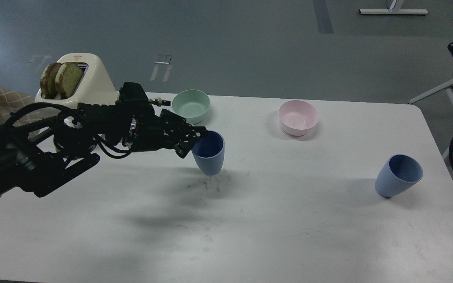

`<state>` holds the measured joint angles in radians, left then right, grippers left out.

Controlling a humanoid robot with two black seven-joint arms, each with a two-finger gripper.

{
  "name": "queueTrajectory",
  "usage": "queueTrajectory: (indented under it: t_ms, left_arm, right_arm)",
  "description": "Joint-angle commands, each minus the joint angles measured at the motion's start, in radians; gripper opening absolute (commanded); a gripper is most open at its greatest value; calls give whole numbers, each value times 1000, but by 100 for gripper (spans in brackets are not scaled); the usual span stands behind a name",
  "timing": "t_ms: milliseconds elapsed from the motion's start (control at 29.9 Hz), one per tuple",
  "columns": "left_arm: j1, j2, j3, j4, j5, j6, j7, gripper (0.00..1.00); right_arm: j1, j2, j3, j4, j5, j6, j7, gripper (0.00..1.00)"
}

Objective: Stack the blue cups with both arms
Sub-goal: 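Carry the blue cup with the left gripper to the table center, then set the blue cup upright and open the left gripper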

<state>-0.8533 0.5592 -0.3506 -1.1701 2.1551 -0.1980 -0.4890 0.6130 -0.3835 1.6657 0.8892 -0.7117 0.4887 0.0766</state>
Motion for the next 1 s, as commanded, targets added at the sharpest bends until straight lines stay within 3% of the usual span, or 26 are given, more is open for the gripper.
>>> queueTrajectory:
  t_ms: [0,969]
  left_arm:
    - [-12,-53,22,30,9,0,0,0]
    - [-82,-107,62,132,-3,-3,0,0]
  right_arm:
    - [-9,-2,-1,-1,0,0,0,100]
    - [-24,-14,-1,7,0,0,0,100]
